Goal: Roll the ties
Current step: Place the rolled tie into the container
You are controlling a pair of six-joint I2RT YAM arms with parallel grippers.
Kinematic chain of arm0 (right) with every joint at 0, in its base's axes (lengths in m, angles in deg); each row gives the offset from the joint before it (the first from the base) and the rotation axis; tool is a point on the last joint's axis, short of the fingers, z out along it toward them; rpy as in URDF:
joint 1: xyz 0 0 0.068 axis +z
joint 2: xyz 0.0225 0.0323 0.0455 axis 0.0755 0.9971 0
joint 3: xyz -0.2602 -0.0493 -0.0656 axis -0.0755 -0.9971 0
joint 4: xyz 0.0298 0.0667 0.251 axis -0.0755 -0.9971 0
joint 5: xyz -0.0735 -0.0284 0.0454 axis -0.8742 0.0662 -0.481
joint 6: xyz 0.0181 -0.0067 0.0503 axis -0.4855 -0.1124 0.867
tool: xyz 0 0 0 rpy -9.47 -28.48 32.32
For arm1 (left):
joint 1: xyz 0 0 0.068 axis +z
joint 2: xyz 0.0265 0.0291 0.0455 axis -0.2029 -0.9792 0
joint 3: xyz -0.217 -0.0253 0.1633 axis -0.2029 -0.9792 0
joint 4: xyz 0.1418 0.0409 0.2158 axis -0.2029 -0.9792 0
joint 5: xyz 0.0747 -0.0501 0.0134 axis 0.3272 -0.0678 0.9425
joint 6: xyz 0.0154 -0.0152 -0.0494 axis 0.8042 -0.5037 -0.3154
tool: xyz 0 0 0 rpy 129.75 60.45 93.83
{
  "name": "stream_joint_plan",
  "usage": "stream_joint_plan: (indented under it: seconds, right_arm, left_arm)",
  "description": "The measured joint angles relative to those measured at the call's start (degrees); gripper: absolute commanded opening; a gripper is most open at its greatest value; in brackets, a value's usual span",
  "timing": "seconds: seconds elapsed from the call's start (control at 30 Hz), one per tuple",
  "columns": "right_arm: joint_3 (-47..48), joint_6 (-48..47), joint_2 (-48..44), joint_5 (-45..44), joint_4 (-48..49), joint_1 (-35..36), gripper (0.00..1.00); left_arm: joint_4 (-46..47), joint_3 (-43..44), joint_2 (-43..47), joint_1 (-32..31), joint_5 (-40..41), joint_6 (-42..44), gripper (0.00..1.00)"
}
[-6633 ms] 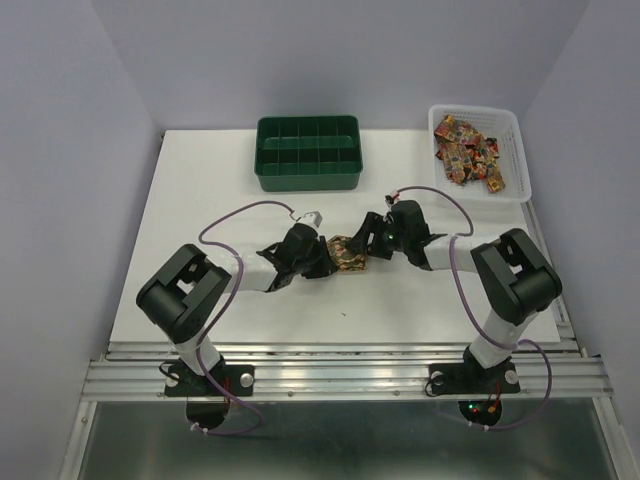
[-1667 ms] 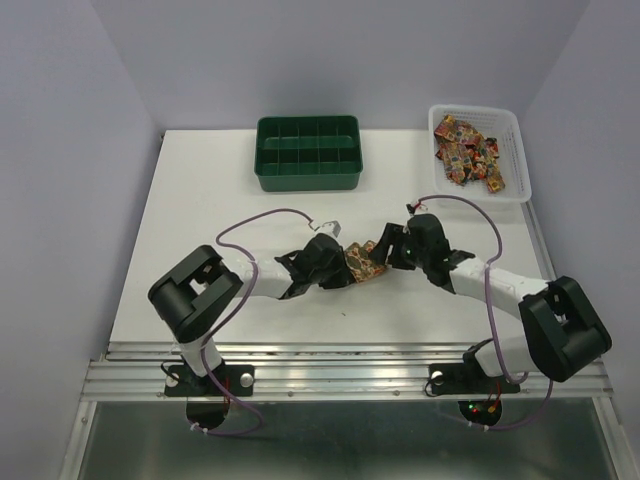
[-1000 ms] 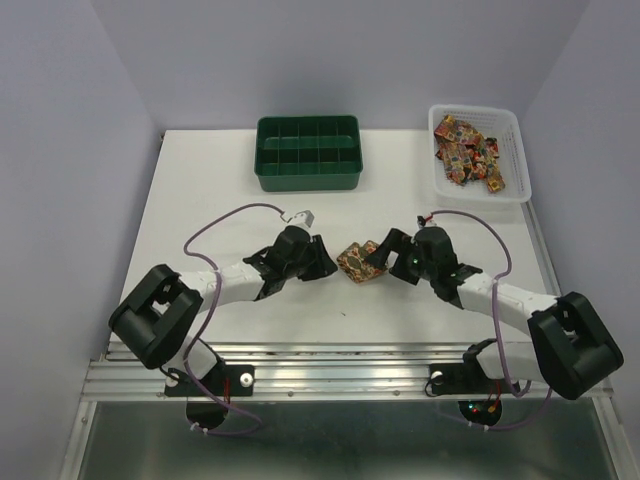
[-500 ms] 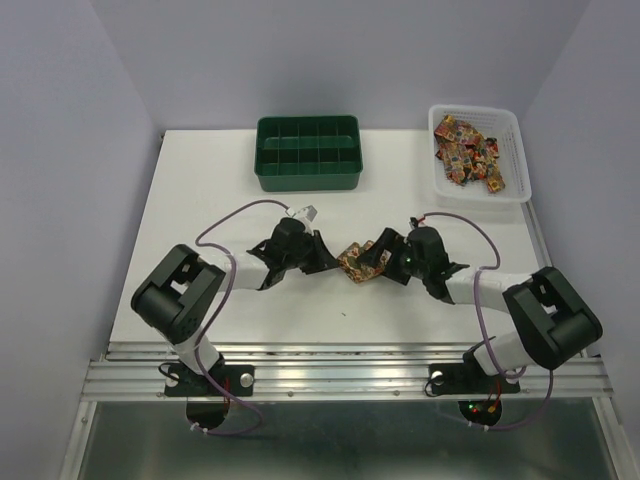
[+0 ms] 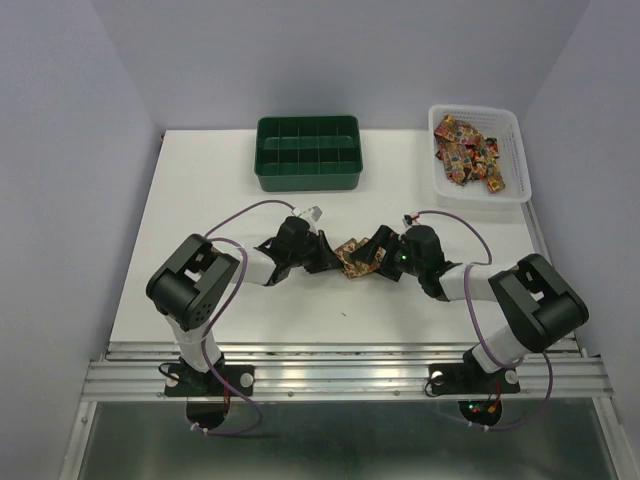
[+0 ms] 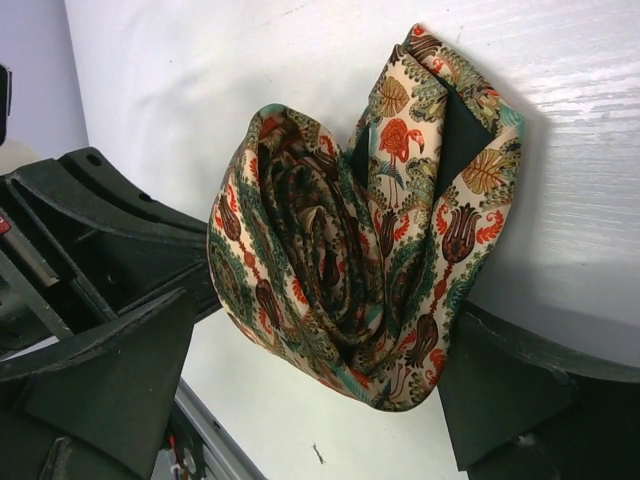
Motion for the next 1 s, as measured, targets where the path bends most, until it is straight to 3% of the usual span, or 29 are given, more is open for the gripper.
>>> stream_joint_plan:
  seconds: [0.53,1.0]
  right_arm:
    - [2.91,5.27,6.27,0.04,5.14,0.0,0.95]
    - [3.32,7.56,9.97,-0.07,9.38,-0.11,0.74]
  left_arm:
    - [0.59,1.9,-3.08,-4.2,2.82,-2.73,0.08]
    - [1.01,3.93,-5.11,-4.87,4.37,-4.46,0.08]
